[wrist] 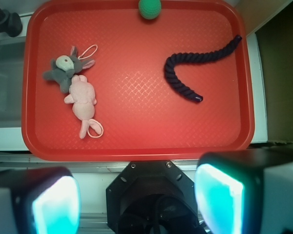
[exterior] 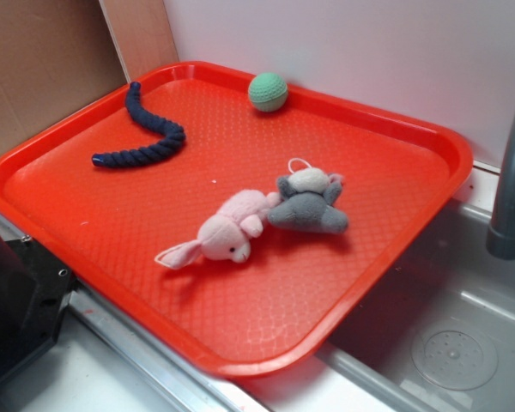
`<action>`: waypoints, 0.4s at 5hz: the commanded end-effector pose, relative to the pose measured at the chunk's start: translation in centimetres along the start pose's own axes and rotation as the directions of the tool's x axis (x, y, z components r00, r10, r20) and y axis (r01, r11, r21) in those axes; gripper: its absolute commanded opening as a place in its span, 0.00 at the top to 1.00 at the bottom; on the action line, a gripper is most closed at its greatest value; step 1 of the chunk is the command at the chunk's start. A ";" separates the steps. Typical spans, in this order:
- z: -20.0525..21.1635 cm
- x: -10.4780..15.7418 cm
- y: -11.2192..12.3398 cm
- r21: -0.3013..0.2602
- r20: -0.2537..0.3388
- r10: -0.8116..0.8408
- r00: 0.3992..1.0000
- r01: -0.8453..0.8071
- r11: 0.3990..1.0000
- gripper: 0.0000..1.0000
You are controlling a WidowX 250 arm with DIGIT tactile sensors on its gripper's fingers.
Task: Grab the pink bunny.
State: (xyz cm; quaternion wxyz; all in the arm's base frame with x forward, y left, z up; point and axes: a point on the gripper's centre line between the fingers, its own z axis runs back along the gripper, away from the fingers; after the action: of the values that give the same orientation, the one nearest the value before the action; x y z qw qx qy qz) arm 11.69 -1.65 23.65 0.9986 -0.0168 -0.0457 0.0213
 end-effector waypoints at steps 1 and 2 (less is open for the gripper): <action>0.0 0.0 0.0 0.000 0.000 0.000 1.000 0.000 1.000 0.00; -1.4 0.8 -0.5 0.006 -0.004 0.009 1.000 -0.009 1.000 0.00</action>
State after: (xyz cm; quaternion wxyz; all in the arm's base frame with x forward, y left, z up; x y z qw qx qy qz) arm 12.35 -2.00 21.76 0.9988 -0.0143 -0.0333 0.0340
